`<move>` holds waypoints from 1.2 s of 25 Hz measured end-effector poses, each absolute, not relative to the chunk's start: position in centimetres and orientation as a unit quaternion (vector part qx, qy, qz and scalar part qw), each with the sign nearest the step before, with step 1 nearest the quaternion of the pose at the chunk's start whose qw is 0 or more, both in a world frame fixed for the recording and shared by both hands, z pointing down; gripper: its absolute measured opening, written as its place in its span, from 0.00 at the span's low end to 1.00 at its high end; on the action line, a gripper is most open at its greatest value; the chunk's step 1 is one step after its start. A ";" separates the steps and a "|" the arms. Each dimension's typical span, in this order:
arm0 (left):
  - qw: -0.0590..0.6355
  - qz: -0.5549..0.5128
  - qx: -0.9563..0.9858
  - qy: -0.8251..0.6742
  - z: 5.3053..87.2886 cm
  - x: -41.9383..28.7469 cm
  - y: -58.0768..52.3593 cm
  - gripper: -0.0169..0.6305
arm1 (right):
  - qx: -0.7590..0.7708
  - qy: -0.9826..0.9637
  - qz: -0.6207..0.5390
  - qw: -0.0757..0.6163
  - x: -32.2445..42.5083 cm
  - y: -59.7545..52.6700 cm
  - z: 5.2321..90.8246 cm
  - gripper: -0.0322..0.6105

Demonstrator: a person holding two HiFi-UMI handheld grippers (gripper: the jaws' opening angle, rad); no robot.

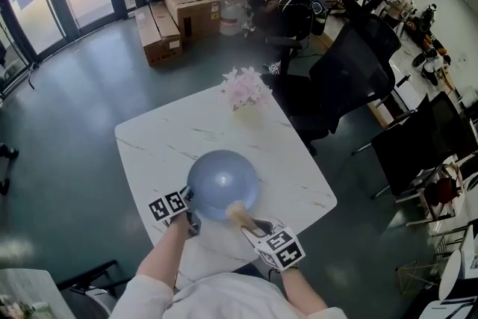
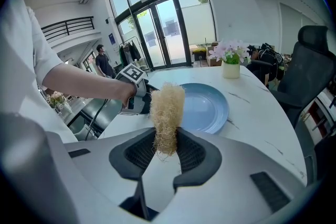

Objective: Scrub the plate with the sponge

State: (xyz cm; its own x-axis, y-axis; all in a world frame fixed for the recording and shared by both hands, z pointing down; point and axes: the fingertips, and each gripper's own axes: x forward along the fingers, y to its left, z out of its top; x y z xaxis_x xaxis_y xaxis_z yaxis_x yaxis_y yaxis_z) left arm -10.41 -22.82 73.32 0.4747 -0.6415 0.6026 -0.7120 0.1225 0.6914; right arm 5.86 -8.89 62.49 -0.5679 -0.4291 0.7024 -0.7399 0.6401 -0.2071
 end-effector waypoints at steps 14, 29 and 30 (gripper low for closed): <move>0.522 0.027 0.662 -0.537 71.8 -12.8 -22.2 0.21 | 0.350 -0.851 0.243 0.306 5.8 -8.3 61.6 0.24; 0.373 0.022 0.800 -0.469 62.6 -9.9 -19.5 0.09 | 0.381 -0.846 0.232 0.291 6.2 -8.2 61.2 0.24; 0.364 0.022 0.806 -0.466 62.1 -9.8 -19.2 0.09 | 0.383 -0.846 0.230 0.289 6.1 -8.2 61.1 0.24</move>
